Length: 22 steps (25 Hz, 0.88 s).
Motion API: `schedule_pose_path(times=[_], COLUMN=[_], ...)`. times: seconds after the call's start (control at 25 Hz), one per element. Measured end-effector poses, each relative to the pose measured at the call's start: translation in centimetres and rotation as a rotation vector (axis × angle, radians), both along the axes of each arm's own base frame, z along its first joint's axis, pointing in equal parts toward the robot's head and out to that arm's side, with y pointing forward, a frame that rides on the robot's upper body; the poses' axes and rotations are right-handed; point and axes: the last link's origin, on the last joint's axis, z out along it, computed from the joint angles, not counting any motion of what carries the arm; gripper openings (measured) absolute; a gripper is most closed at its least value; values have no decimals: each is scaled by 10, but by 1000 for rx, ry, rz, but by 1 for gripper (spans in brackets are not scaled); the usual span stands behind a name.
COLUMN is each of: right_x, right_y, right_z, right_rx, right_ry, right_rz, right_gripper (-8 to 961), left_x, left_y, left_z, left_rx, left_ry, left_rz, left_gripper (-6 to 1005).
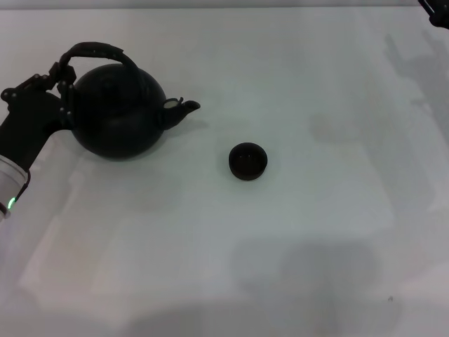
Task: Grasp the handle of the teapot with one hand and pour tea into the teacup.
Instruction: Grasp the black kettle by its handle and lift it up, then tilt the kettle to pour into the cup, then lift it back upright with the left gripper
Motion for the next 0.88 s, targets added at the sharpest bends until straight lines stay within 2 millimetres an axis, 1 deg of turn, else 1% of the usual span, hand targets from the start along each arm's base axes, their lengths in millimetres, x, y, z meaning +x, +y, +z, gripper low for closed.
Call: schedule_pose_path(times=[0.08, 0.28, 0.4, 0.48, 0.52, 0.6, 0.72, 0.76, 0.8, 0.88], right_x=[0, 0, 1, 2, 2, 2, 3, 3, 3, 3], right_y=[0, -1, -2, -2, -2, -3, -3, -3, -3, -3], right_z=[0, 0, 0, 0, 0, 0, 0, 0, 0, 0], right_rx=[-1, -1, 0, 0, 0, 0, 2, 2, 2, 2], right_ry=[0, 0, 0, 0, 0, 0, 1, 1, 1, 1], right_rz=[1, 1, -1, -2, -3, -3, -3, -4, -4, -5], right_gripper=[830, 830, 830, 830, 830, 830, 830, 830, 830, 830], left_x=[0, 3, 9, 17, 17, 24, 35, 42, 42, 51], left_y=[0, 1, 3, 8, 8, 13, 22, 27, 27, 33], left_z=[0, 1, 7, 16, 16, 18, 19, 18, 18, 16], left_rx=[-3, 4, 31, 66, 66, 64, 30, 8, 8, -14], left_ry=[3, -1, -10, -5, -5, 10, 72, 103, 103, 131], left_rz=[-4, -20, -64, -127, -127, -171, -261, -308, -308, -357], left_gripper=[269, 89, 89, 89, 89, 89, 88, 88, 88, 88])
